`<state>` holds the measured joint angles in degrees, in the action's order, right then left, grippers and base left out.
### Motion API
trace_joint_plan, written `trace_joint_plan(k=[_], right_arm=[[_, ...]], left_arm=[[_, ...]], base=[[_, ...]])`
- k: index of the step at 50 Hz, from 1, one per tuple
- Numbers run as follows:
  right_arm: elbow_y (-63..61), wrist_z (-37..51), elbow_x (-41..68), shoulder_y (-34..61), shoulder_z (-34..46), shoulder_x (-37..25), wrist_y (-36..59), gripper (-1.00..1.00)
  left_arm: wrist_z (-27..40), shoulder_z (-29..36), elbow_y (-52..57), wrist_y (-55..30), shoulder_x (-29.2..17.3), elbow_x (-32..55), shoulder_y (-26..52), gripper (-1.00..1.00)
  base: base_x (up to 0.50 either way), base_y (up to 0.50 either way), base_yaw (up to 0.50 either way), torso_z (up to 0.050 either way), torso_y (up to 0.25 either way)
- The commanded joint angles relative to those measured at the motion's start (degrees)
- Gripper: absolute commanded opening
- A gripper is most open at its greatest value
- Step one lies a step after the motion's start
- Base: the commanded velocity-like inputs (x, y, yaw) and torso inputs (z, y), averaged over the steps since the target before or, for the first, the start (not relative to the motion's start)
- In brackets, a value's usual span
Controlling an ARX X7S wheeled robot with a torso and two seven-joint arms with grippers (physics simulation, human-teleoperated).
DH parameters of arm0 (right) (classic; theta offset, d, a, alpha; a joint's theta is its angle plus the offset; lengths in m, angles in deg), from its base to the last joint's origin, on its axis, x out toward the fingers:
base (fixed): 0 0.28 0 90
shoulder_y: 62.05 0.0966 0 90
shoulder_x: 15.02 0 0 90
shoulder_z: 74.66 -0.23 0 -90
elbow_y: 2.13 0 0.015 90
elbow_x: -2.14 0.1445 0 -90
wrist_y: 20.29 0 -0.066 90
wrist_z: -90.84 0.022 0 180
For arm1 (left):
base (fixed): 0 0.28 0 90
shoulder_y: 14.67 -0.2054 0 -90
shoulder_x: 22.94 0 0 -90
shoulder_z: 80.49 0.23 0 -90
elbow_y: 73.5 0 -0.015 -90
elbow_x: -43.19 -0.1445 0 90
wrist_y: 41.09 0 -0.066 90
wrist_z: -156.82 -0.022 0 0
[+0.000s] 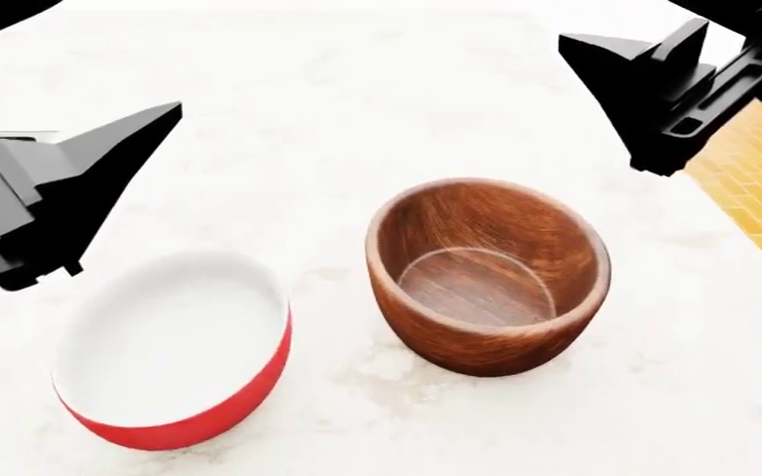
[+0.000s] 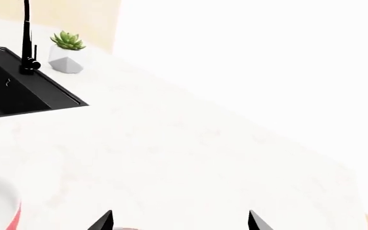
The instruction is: Pick the bowl and bowl and place them in the sink. Then turn on the water.
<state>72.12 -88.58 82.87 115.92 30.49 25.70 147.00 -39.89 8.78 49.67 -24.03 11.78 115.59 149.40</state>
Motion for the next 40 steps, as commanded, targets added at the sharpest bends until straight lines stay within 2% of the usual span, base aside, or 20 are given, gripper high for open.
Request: trace_joint_plan(k=[1, 5, 11, 16, 21, 28, 40], right_arm=[[3.35, -3.8, -4.51, 3.06, 4.48, 0.4, 0.64, 1.0], [6.09, -5.69, -5.83, 5.72, 6.91, 1.06, 2.17, 1.0], [10.2, -13.09, -9.75, 11.85, 13.69, 1.85, 5.09, 1.0], [17.75, -22.43, -17.15, 22.08, 23.88, 4.82, 7.18, 1.0], [21.17, -30.0, -23.53, 27.9, 33.33, 6.71, 5.51, 1.0], [26.02, -38.86, -27.33, 33.52, 42.05, 9.61, 5.35, 1.0], [32.85, -60.1, -37.3, 43.85, 65.55, 14.0, 2.47, 1.0]], left_arm=[[-0.06, -0.19, 0.12, 0.05, -1.0, 0.64, -0.29, 1.0], [-0.47, -0.02, 0.23, 0.25, -1.48, 0.34, -0.54, 1.0], [-0.53, -0.38, 0.65, 0.29, -2.23, 0.86, -1.35, 1.0], [-0.52, -0.43, 0.77, 0.58, -2.48, 0.78, -1.81, 1.0], [-0.7, -0.62, 0.82, 1.08, -2.81, 0.46, -2.53, 1.0], [-1.25, -0.87, 1.0, 1.61, -3.48, 0.3, -3.51, 1.0], [-1.88, -1.4, 1.22, 2.13, -4.77, 0.35, -4.9, 1.0]], base=[[0.0, 0.0, 0.0, 0.0, 0.0], [0.0, 0.0, 0.0, 0.0, 0.0], [0.0, 0.0, 0.0, 0.0, 0.0], [0.0, 0.0, 0.0, 0.0, 0.0], [0.0, 0.0, 0.0, 0.0, 0.0], [0.0, 0.0, 0.0, 0.0, 0.0], [0.0, 0.0, 0.0, 0.0, 0.0]])
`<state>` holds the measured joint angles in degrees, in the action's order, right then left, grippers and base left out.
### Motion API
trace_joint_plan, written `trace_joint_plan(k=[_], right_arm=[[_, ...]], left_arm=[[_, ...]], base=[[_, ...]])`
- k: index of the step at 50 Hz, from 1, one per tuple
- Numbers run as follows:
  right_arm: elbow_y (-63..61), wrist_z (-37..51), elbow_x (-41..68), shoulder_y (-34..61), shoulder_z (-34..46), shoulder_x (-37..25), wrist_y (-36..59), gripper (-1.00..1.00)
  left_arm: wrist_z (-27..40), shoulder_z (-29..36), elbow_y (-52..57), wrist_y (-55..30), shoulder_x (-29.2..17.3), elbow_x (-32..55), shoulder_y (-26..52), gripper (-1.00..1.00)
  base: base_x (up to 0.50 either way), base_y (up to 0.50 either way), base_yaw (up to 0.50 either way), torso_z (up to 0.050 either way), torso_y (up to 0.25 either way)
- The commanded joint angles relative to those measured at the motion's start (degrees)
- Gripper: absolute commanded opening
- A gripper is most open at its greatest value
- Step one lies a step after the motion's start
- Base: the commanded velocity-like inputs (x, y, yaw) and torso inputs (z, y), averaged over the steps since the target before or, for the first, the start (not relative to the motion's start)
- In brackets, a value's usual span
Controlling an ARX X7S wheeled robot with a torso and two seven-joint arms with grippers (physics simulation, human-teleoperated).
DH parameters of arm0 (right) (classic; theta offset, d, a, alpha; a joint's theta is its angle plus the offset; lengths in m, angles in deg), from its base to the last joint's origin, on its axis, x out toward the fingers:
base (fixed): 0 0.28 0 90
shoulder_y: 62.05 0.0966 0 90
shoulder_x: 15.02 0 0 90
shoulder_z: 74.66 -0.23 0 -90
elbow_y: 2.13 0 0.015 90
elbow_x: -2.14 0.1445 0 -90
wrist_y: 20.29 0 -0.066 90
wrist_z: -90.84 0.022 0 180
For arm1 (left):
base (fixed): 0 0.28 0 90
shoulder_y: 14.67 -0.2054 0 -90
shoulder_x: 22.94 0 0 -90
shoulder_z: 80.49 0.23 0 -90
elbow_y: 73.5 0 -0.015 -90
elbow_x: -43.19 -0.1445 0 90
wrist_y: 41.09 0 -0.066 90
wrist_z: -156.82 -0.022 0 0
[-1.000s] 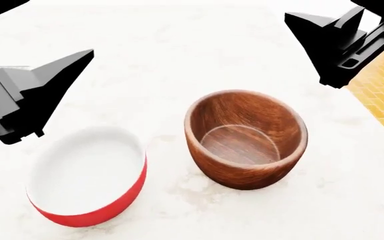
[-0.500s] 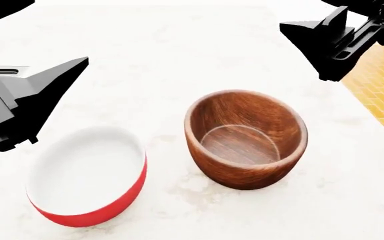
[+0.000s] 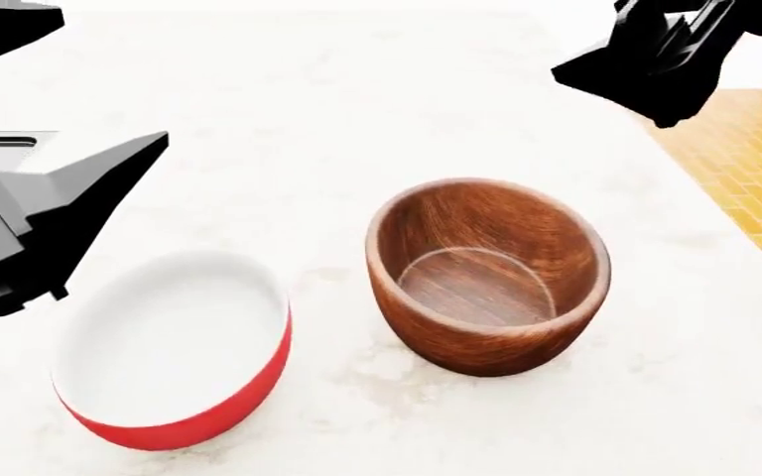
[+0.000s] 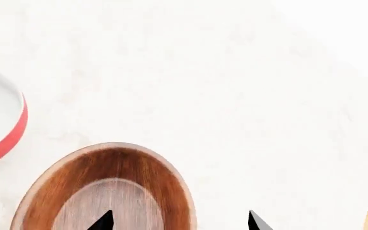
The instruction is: Pick the bowl and bowl and place them in the sink. Then turn on the water.
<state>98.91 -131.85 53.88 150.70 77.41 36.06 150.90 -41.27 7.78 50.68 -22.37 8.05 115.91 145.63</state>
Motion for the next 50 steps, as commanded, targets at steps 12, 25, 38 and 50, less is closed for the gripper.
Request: trace_joint_plan(k=[12, 25, 38, 50], right_arm=[[11.29, -29.14, -15.77, 11.91, 27.79, 7.49, -3.79, 1.0], [27.2, -40.46, -24.35, 9.4, 36.43, 16.59, -13.69, 1.0], [38.38, -44.11, -26.71, 5.44, 40.06, 22.77, -20.86, 1.0], [43.3, -44.6, -25.69, 3.76, 40.8, 25.88, -23.09, 1.0]], left_arm=[[-0.17, 0.09, 0.7, -0.14, -1.66, 1.12, -0.55, 1.0], [-0.43, -0.57, 0.94, 0.69, -2.7, 0.75, -3.19, 1.0], [-0.42, -1.68, 1.29, 1.18, -3.76, 1.37, -5.1, 1.0], [-0.43, -2.52, 1.47, 1.69, -4.47, 1.79, -6.05, 1.0]], base=[[0.0, 0.0, 0.0, 0.0, 0.0], [0.0, 0.0, 0.0, 0.0, 0.0], [0.0, 0.0, 0.0, 0.0, 0.0], [0.0, 0.0, 0.0, 0.0, 0.0]])
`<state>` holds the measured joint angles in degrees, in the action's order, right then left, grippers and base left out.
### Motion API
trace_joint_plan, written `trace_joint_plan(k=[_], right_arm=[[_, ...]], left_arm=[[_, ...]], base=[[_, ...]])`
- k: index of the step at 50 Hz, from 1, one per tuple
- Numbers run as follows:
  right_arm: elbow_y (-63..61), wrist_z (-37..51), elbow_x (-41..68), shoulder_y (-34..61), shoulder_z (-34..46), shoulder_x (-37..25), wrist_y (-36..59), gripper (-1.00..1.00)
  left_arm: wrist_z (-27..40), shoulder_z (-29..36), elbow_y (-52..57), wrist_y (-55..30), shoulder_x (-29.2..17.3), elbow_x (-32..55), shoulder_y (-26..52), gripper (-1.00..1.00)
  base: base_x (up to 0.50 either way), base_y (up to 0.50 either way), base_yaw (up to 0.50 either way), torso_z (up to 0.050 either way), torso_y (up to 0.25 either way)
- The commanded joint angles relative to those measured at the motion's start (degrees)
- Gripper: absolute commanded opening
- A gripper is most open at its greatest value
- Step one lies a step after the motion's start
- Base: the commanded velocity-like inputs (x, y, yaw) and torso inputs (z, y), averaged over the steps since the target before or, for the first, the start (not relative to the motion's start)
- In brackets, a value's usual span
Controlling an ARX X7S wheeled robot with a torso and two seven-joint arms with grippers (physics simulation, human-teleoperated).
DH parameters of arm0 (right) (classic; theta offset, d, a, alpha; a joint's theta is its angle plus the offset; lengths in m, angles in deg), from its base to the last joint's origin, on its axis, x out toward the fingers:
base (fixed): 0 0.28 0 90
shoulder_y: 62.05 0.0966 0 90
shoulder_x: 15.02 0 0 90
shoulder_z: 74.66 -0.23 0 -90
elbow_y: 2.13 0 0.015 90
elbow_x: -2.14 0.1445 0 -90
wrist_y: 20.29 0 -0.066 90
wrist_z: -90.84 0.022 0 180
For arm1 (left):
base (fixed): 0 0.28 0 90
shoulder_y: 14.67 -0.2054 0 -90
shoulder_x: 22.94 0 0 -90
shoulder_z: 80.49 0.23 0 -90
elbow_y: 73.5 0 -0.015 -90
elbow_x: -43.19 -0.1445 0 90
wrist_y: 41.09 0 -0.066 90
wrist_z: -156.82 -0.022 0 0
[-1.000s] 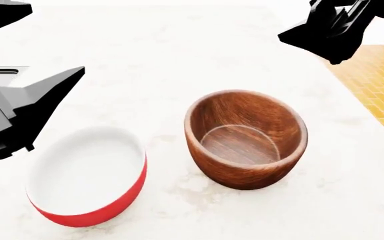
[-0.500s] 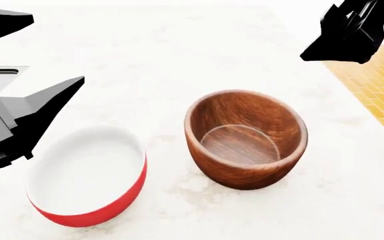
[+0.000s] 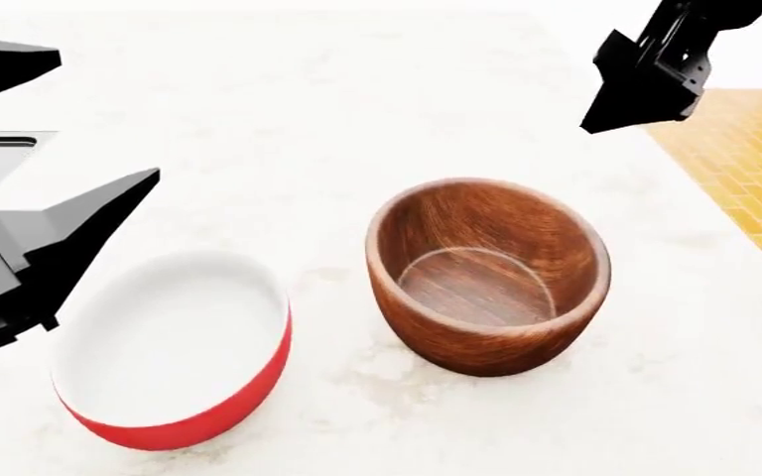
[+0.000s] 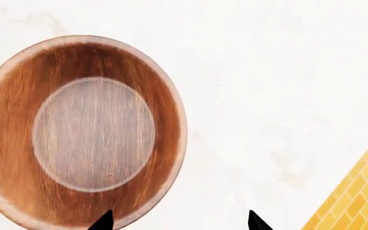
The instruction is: Pick the bowl and bowl and place them in the sink. Then turn on the water.
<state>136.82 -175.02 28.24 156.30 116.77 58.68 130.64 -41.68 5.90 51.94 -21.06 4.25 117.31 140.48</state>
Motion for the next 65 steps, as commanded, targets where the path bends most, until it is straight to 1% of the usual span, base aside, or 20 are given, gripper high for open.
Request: trace_joint_plan(k=[1, 8, 11, 12, 15, 17, 22, 28, 39, 56, 65], right_arm=[[5.35, -1.35, 0.01, -1.96, 1.54, 3.25, -2.81, 1.0], [5.04, -0.4, 0.74, -2.33, 1.54, 2.62, -2.48, 1.0], [10.74, 0.56, 2.58, -2.5, -1.89, 4.48, -3.1, 1.0], [15.8, 1.39, 3.74, -2.6, -4.37, 6.44, -4.31, 1.0], [23.18, 0.76, 3.76, -3.47, -5.43, 9.22, -7.55, 1.0], [25.19, 0.56, 3.59, -3.91, -5.64, 9.88, -8.36, 1.0], [25.68, 1.75, 3.58, -4.59, -6.83, 10.06, -7.89, 1.0], [25.32, 2.58, 3.02, -5.44, -8.09, 9.78, -7.71, 1.0], [16.08, 5.5, 4.36, -7.59, -8.46, 5.73, -2.61, 1.0], [14.15, 6.68, 4.57, -9.56, -8.19, 4.86, -1.62, 1.0], [8.16, 8.89, 6.32, -9.99, -9.5, 2.07, 1.56, 1.0]], left_arm=[[0.12, -0.51, 0.07, 0.24, -0.62, 0.59, -0.6, 1.0], [0.3, -0.11, 0.23, 0.21, -0.62, 0.8, -0.13, 1.0], [0.31, -0.02, 0.27, 0.39, -0.56, 0.62, -0.47, 1.0], [0.28, 0.12, 0.27, 0.44, -0.43, 0.58, -0.41, 1.0], [0.13, 0.25, 0.27, 0.6, -0.42, 0.46, -0.56, 1.0], [-0.02, 0.06, 0.19, 0.77, -0.63, 0.32, -0.88, 1.0], [-0.03, -0.42, 0.3, 1.09, -0.93, 0.38, -1.69, 1.0], [-0.23, -0.96, 0.51, 1.64, -1.24, 0.07, -2.95, 1.0], [0.06, -0.24, 0.5, 1.45, -1.17, 0.52, -2.1, 1.0], [-0.24, -1.09, 0.85, 2.34, -1.84, 0.29, -4.42, 1.0], [0.02, -0.43, 0.79, 2.25, -1.71, 0.38, -3.84, 1.0]], base=[[0.0, 0.0, 0.0, 0.0, 0.0], [0.0, 0.0, 0.0, 0.0, 0.0], [0.0, 0.0, 0.0, 0.0, 0.0], [0.0, 0.0, 0.0, 0.0, 0.0], [0.0, 0.0, 0.0, 0.0, 0.0], [0.0, 0.0, 0.0, 0.0, 0.0], [0.0, 0.0, 0.0, 0.0, 0.0], [0.0, 0.0, 0.0, 0.0, 0.0], [0.0, 0.0, 0.0, 0.0, 0.0], [0.0, 0.0, 0.0, 0.0, 0.0], [0.0, 0.0, 0.0, 0.0, 0.0]])
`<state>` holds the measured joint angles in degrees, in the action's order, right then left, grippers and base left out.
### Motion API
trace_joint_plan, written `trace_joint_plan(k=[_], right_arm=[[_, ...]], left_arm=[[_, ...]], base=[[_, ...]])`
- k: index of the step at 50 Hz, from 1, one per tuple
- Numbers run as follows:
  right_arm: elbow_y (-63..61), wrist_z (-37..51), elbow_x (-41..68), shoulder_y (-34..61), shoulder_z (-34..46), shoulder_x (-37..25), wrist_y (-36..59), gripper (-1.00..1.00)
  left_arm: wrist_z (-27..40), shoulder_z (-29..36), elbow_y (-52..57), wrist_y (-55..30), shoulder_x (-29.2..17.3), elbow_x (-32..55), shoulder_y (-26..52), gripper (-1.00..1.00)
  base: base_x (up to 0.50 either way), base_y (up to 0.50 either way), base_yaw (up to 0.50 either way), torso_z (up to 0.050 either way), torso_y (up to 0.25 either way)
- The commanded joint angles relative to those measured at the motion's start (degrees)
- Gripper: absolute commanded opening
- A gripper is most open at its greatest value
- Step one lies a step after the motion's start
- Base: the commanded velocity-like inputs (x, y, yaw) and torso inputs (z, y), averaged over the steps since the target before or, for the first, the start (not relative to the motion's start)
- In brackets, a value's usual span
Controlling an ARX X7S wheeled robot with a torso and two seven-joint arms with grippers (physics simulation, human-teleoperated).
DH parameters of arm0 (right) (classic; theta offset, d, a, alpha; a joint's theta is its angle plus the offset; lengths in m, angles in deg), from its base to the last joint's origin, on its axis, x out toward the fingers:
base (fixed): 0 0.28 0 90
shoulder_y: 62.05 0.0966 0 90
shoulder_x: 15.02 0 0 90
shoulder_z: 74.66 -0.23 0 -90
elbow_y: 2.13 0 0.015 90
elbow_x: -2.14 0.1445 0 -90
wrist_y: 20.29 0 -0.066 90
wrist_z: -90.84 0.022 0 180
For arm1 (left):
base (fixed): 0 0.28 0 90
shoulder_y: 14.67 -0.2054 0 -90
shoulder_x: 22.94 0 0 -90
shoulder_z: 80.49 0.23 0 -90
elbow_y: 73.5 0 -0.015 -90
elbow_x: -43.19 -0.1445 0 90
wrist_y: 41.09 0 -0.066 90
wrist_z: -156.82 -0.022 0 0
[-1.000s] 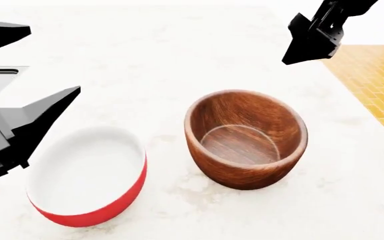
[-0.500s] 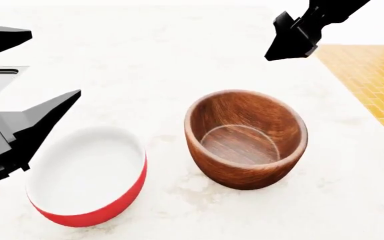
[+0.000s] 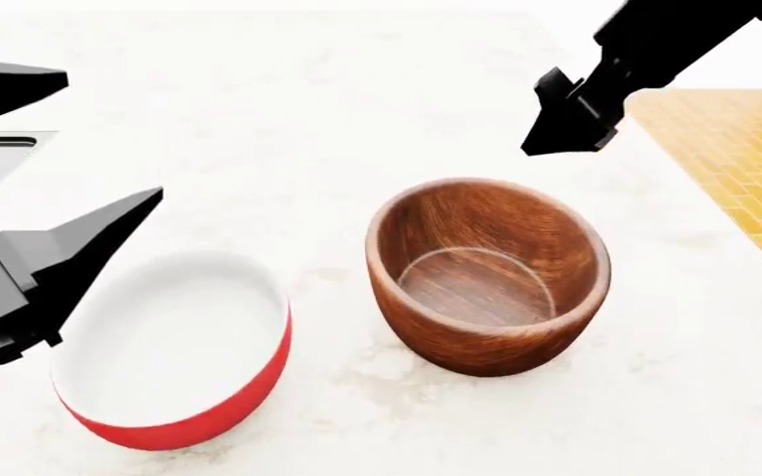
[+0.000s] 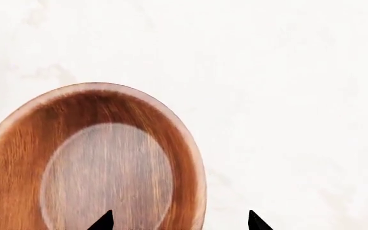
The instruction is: Pick the bowl and bowl and place them in the sink. Then turn on the water.
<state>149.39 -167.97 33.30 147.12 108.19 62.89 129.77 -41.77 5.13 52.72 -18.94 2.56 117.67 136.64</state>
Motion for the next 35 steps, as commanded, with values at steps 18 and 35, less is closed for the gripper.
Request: trace_joint_plan(k=[18, 35], right_arm=[[-3.62, 3.71, 2.61, -2.64, -2.98, -2.05, 2.36, 1.0], [-3.45, 7.21, 4.81, -4.64, -6.46, -3.08, 3.02, 1.0]], left_arm=[[0.06, -0.35, 0.26, 0.74, -0.66, 0.2, -1.58, 1.0], [-0.3, 0.03, 0.23, 1.52, -0.53, -0.56, -2.33, 1.0]], base=[[0.0, 0.0, 0.0, 0.0, 0.0], [0.0, 0.0, 0.0, 0.0, 0.0]])
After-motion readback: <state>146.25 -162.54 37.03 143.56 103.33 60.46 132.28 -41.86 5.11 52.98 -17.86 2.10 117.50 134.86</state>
